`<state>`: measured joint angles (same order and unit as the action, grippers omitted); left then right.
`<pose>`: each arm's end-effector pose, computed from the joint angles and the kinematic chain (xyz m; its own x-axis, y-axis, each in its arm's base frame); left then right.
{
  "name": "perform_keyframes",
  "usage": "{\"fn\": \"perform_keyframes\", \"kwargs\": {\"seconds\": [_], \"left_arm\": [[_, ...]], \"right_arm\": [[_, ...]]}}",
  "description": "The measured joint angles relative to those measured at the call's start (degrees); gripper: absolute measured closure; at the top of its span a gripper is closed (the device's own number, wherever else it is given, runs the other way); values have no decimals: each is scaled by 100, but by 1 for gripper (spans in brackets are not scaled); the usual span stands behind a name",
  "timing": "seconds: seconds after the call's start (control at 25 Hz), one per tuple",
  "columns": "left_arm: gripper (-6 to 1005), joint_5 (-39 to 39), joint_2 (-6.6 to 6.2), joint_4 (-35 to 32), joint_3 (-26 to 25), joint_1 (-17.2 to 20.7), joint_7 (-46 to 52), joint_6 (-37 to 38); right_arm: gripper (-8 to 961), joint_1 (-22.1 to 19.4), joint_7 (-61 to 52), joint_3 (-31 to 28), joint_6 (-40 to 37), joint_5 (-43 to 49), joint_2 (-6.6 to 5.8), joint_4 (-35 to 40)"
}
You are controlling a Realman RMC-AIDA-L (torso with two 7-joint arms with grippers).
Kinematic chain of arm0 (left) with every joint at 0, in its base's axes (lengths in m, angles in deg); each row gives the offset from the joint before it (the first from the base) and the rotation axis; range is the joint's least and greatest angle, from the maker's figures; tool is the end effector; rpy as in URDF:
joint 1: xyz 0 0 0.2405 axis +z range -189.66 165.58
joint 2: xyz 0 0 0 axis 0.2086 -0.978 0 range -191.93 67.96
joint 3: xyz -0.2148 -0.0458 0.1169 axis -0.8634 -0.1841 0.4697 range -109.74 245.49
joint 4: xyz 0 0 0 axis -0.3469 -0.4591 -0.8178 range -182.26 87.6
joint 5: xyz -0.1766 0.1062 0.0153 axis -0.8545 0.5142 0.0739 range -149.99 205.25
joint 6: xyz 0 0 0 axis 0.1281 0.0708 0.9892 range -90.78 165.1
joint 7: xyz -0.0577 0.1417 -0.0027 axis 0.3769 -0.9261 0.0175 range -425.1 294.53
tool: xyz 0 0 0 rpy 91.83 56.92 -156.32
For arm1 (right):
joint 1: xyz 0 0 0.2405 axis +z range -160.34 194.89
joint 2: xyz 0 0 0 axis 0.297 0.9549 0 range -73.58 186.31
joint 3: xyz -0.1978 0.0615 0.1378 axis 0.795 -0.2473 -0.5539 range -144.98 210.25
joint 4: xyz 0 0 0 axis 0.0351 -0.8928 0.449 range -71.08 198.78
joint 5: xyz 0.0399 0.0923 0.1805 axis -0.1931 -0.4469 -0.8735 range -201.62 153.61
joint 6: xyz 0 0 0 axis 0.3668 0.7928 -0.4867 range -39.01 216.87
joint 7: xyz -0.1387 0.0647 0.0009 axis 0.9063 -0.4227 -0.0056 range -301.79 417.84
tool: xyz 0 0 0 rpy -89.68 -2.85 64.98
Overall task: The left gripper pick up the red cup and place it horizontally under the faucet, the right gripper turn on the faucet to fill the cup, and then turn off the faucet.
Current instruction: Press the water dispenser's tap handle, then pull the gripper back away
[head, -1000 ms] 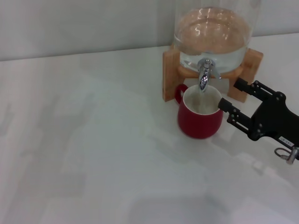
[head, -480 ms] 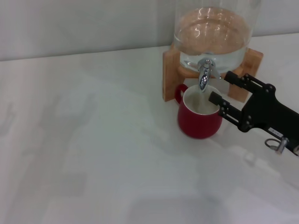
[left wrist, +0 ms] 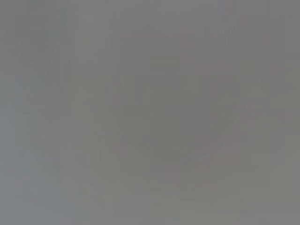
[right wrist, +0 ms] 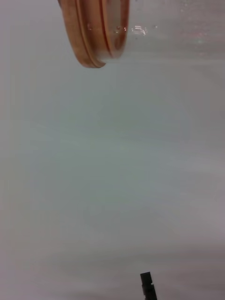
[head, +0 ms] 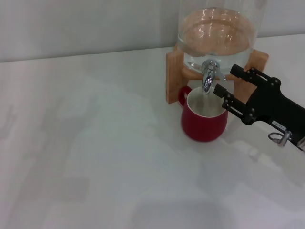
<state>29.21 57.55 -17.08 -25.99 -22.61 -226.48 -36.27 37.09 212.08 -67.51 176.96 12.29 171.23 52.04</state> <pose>-0.2946 0.3117 0.0590 0.6018 -0.3533 0.7163 0.7123 -0.1683 -0.6814 0.2839 0.2908 0.0046 0.6751 0.2075 -0.7080 -0.4459 -0.6497 -0.6157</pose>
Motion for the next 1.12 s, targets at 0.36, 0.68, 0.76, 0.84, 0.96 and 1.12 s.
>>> {"fn": "perform_keyframes", "kwargs": {"seconds": [0.36,0.68,0.76,0.84,0.96,1.12], "left_arm": [[117,0,0,-2,-1,-6,0,-5],[117,0,0,-2,-1,-7,0,-5],[117,0,0,-2,-1,-4,0,-5],[117,0,0,-2,-1,0,0,-5],[117,0,0,-2,-1,1,0,0],[117,0,0,-2,-1,3,0,16]], "right_arm": [[349,46,1,-75,-90,-8,6,3],[349,46,1,-84,-94,-8,9,3],[350,38,1,-84,-94,-8,9,3],[350,17,1,-89,-93,-8,9,3],[350,8,1,-94,-89,-8,9,3],[350,-3,1,-94,-84,-8,9,3]]}}
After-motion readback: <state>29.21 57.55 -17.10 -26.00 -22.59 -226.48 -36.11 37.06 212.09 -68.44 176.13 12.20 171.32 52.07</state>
